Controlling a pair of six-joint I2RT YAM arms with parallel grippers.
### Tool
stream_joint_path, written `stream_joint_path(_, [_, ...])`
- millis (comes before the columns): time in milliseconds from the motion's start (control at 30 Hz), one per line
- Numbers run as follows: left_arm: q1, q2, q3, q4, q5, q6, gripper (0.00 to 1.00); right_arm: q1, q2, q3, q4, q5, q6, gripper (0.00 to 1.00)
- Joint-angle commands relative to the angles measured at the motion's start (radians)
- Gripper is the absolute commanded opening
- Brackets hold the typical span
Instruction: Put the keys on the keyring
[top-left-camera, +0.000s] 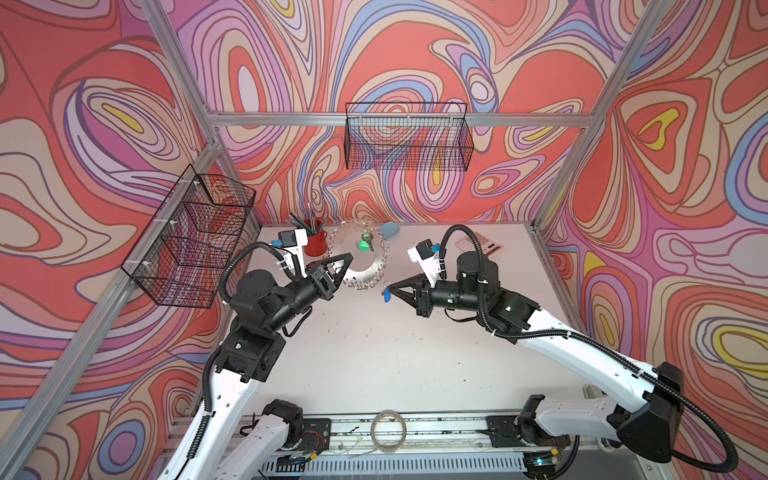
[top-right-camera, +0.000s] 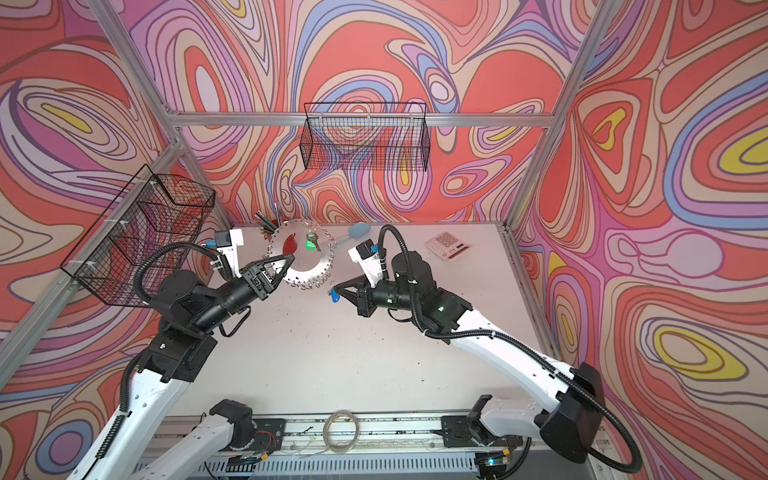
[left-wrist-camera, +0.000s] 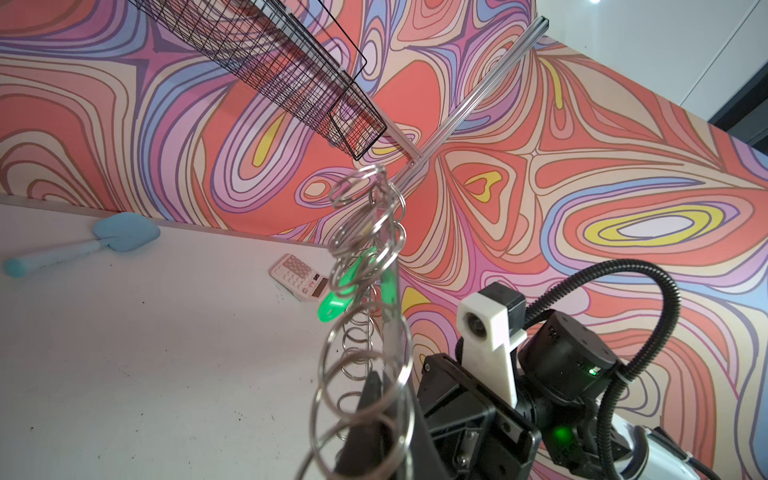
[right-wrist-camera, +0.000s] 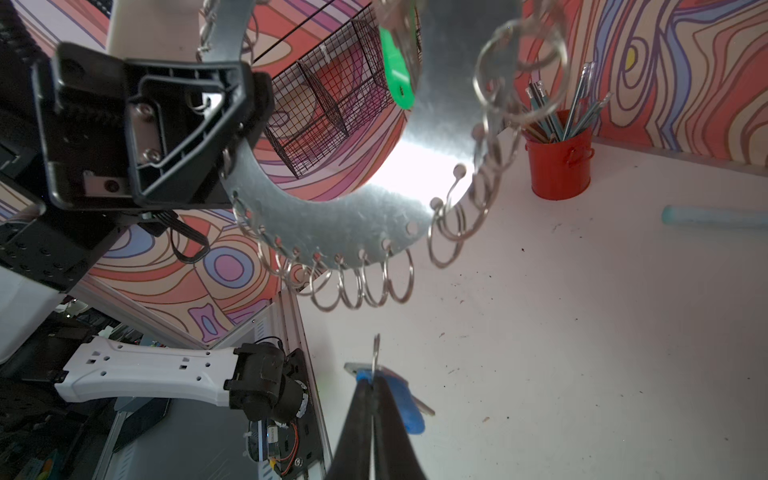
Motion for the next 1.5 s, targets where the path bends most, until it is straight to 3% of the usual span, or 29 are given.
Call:
stream_joint_path(0, [0.000, 0.006, 0.034, 0.015, 0.091, 0.046, 0.00, -0.005, -0.032, 0.031, -0.098, 0.050, -0.051, 0.00])
stream_joint_path(367, [0.002, 0.054, 0.051, 0.054, 0.139, 0.023, 0.00, -0.003, -0.057, 0.012, -0.142, 0.026, -0.062, 0.00])
stream_joint_path(1333, [0.002, 0.035, 0.041, 0.041, 0.120, 0.010, 0.00, 0.094, 0.005, 0.078, -0.187, 0.214, -0.137, 0.00])
stream_joint_path(1467, [0.002, 0.031, 0.038, 0.038, 0.120, 0.011, 0.00, 0.093, 0.021, 0.093, -0.179, 0.189, -0.136, 0.00])
